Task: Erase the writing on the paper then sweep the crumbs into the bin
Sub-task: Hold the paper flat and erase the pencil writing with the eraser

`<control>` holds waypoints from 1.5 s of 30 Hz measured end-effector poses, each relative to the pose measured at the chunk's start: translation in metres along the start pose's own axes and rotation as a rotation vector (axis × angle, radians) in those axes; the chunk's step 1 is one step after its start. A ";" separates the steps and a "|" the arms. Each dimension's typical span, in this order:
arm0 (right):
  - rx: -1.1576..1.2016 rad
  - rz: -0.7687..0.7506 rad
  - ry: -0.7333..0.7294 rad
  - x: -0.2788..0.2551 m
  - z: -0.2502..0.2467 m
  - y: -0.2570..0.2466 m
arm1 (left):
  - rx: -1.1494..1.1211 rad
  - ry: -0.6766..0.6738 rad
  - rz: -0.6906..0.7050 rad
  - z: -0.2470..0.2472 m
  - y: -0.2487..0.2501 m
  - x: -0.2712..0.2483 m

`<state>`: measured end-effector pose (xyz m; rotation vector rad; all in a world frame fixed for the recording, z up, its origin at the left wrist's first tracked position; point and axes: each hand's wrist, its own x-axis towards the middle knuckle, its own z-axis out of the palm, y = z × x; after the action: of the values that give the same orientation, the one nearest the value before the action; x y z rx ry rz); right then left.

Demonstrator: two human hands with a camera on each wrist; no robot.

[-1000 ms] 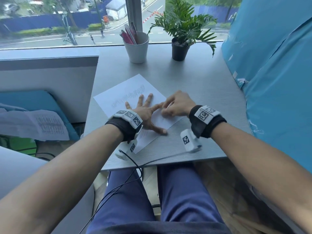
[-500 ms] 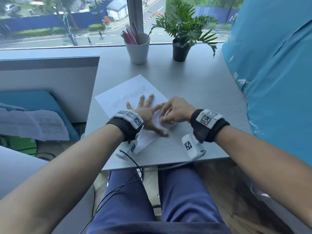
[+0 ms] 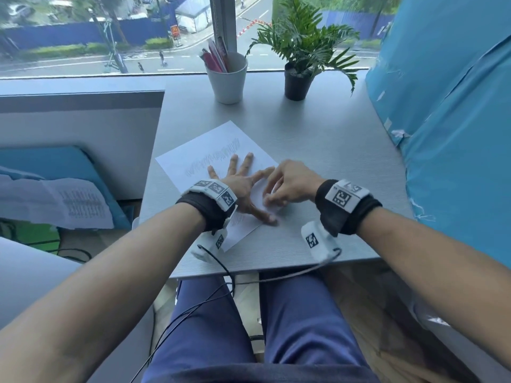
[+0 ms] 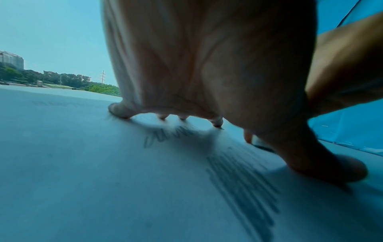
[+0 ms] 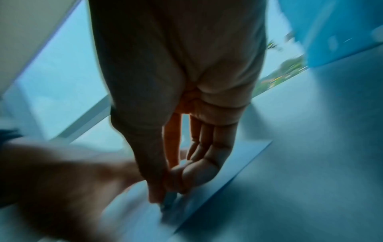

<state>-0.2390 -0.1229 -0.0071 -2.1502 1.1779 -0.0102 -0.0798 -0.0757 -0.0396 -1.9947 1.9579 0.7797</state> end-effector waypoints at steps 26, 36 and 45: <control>-0.007 0.105 0.192 0.013 -0.009 0.007 | -0.009 0.037 0.136 -0.002 -0.029 -0.010; -0.036 0.055 0.127 0.006 0.005 -0.003 | 0.046 0.012 0.114 -0.001 -0.026 -0.010; -0.037 0.013 0.048 0.002 0.014 -0.007 | 0.055 -0.005 0.114 -0.002 -0.026 -0.011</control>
<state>-0.2283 -0.1136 -0.0149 -2.1856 1.2284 -0.0343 -0.0539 -0.0657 -0.0371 -1.8632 2.0820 0.7471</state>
